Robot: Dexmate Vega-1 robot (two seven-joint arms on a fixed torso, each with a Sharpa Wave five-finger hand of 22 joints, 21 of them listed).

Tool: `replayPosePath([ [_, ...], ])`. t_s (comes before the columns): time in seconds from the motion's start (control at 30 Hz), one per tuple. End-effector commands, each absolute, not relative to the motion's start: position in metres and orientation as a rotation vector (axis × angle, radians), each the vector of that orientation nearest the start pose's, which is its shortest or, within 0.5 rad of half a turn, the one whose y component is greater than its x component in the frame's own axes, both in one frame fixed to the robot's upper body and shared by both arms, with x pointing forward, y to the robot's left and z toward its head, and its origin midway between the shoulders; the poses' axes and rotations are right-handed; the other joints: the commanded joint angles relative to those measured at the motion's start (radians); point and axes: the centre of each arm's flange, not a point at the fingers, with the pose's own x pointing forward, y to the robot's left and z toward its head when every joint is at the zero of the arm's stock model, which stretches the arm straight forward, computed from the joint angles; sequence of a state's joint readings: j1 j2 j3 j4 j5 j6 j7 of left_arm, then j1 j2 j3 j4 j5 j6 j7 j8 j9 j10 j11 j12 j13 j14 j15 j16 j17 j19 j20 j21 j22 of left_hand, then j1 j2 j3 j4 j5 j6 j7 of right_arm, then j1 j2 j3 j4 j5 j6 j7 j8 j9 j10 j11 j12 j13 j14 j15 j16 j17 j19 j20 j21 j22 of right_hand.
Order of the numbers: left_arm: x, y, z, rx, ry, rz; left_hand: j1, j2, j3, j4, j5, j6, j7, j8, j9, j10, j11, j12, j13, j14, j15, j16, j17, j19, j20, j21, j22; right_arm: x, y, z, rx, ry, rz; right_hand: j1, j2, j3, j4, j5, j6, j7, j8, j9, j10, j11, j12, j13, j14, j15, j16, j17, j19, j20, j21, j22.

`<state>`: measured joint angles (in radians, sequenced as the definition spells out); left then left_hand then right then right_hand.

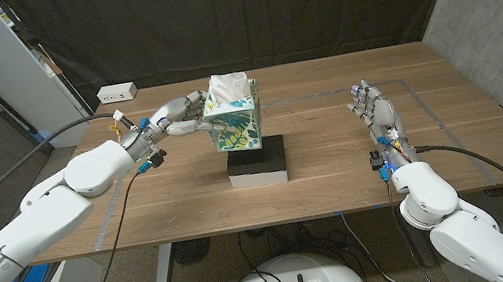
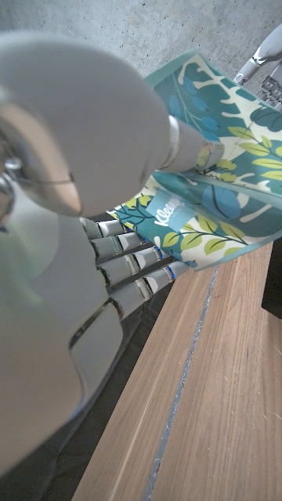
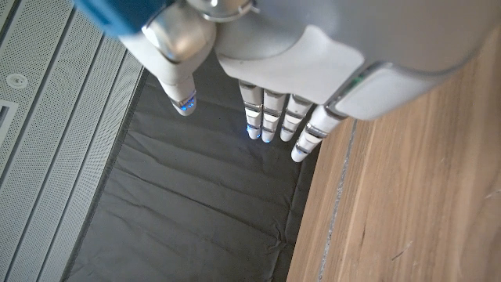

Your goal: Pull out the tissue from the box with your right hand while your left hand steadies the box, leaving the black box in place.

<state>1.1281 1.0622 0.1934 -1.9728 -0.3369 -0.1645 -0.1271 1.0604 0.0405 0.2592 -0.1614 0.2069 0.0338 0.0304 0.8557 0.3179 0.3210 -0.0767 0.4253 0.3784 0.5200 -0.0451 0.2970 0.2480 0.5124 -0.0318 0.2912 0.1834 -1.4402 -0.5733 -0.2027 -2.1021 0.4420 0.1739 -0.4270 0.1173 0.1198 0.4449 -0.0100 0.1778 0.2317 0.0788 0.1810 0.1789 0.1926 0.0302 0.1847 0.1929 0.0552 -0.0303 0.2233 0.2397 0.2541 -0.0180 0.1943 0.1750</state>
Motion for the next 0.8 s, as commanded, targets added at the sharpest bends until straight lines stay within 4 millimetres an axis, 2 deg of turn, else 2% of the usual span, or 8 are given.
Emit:
replayPosePath([
  [0.03,0.497,0.278,0.041,0.791,-0.72,-0.432,0.004,0.01,0.003,0.0,0.006,-0.008,0.002,0.007,0.005,-0.003,-0.002,0.005,0.003,0.006,-0.149,-0.001,0.006,0.001,-0.008,0.002,0.005,0.465,-0.237,-0.048,0.112,-0.65,0.071,-0.012,0.073,0.001,0.011,0.005,-0.008,0.001,0.0,0.003,-0.005,0.005,0.001,0.001,-0.006,0.006,-0.002,0.005,0.0,0.002,0.005,0.001],
  [0.47,0.498,0.276,0.043,0.791,-0.723,-0.436,0.003,0.012,0.002,0.001,0.007,-0.01,0.002,0.01,0.005,-0.005,-0.001,0.005,0.005,0.005,-0.148,-0.004,0.005,0.001,-0.008,0.001,0.005,0.455,-0.236,-0.027,0.092,-0.696,0.072,-0.026,0.066,0.003,0.036,0.005,-0.001,0.01,0.005,0.002,0.003,0.01,0.007,0.001,0.001,0.013,0.004,0.011,0.005,0.005,0.007,0.0],
  [0.8,0.499,0.274,0.045,0.797,-0.723,-0.44,0.001,0.011,0.0,0.001,0.006,-0.011,0.002,0.012,0.005,-0.005,-0.003,0.005,0.006,0.006,-0.147,-0.005,0.006,0.001,-0.01,0.0,0.005,0.448,-0.235,-0.012,0.092,-0.716,0.054,-0.027,0.05,0.001,0.037,0.003,0.005,0.019,0.008,0.002,0.006,0.02,0.009,0.0,0.003,0.019,0.006,0.012,0.009,0.013,0.008,0.0],
])
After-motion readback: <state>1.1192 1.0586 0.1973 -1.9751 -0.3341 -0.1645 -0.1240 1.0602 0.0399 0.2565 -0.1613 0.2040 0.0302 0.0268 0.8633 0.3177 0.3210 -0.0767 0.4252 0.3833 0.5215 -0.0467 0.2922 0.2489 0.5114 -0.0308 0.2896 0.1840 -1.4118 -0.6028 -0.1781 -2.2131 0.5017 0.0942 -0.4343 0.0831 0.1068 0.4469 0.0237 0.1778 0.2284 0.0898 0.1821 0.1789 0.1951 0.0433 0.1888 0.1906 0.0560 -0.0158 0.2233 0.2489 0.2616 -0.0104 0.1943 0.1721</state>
